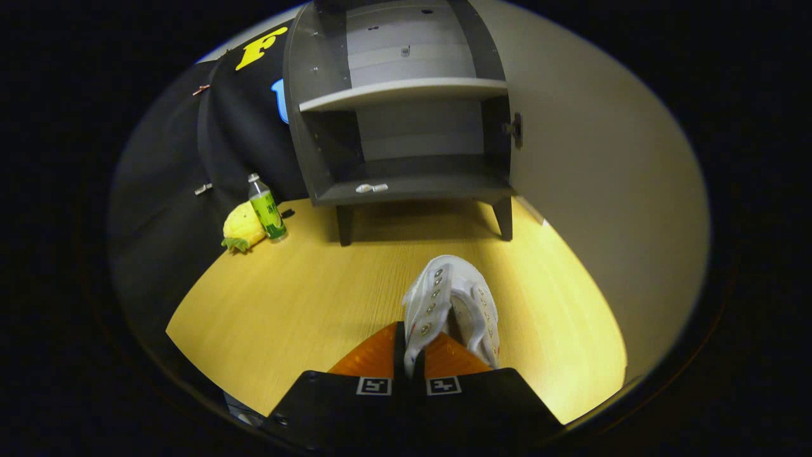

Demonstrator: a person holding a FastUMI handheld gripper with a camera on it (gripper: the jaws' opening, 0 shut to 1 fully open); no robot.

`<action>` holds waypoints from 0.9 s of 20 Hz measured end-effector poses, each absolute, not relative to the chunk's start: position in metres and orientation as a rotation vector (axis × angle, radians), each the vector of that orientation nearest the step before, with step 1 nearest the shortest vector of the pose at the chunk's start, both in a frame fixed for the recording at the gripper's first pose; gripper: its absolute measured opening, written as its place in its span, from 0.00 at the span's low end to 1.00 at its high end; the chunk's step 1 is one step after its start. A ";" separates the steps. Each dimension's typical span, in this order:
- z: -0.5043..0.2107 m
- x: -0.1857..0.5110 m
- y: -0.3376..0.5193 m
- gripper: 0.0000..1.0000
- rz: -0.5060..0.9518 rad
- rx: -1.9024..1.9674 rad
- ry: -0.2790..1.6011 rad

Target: Open the shoe cabinet door, grab the shoes and put them into the shoe cabinet, then close the shoe cabinet door.

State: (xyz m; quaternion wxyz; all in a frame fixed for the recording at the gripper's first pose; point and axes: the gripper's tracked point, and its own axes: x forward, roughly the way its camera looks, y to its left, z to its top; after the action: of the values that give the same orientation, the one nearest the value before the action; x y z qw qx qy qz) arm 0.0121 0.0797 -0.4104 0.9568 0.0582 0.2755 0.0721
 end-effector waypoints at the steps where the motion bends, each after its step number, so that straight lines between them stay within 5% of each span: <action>1: -0.392 0.016 0.077 0.05 0.134 0.136 0.548; 18: -0.144 0.142 0.092 0.05 0.149 0.151 0.350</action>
State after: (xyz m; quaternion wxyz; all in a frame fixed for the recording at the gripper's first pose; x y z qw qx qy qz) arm 0.1422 0.0919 -0.1436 0.9791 0.0749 0.1738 0.0739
